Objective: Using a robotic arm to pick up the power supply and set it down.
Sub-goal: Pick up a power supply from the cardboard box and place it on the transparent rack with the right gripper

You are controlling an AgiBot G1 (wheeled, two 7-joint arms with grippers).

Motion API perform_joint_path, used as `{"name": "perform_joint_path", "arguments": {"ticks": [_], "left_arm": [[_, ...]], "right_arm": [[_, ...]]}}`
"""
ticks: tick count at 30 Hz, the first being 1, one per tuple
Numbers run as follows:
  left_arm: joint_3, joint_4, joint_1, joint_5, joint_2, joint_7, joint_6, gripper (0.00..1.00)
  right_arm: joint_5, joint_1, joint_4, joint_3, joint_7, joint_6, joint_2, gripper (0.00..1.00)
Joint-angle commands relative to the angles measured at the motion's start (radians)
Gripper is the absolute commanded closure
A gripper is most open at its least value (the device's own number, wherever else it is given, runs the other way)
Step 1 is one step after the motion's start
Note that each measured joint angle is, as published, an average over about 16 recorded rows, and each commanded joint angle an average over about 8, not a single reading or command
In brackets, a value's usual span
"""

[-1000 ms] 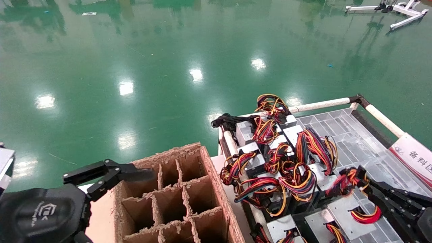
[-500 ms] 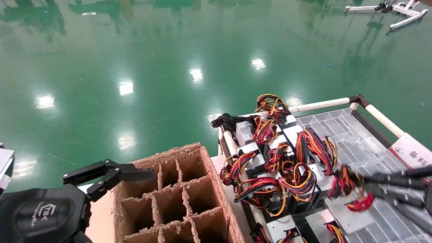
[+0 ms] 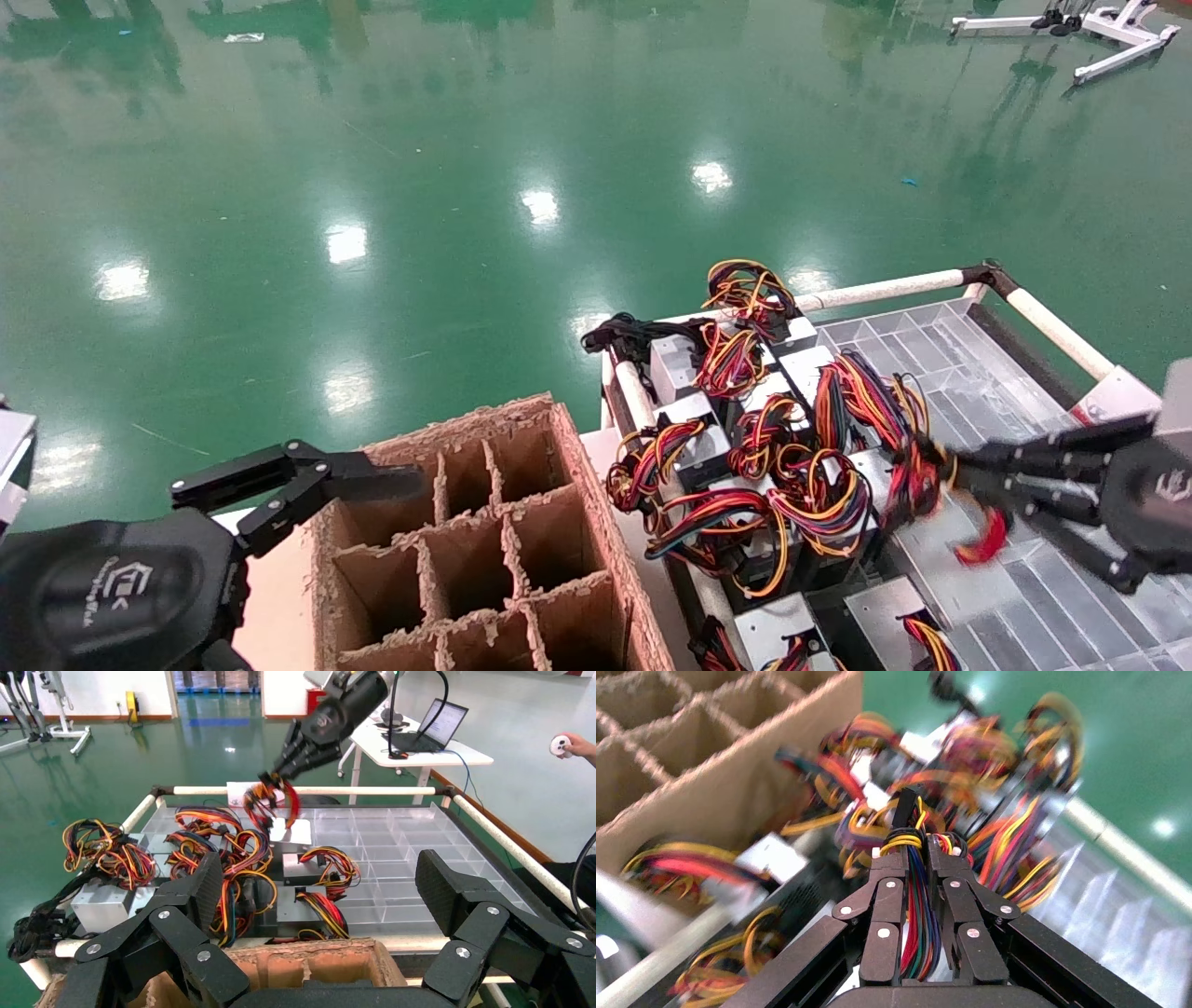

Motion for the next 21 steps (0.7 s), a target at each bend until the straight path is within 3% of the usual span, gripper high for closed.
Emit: {"name": "perform_joint_path", "arguments": {"ticks": [1,12,21], "left_arm": [[0.0,0.0,0.0,0.0,0.0,0.0,0.0,0.0],[0.0,0.0,0.0,0.0,0.0,0.0,0.0,0.0],[0.0,0.0,0.0,0.0,0.0,0.0,0.0,0.0]], "right_arm": [[-0.057,0.052,-0.006,-0.027,0.071,-0.043,-0.021,1.0],[-0.247,0.337,-0.059,-0.127,0.343,-0.362,-0.105,1.0],[-0.227,0.454,-0.124,-0.16,0.374,-0.382,-0.151,1.0]]}}
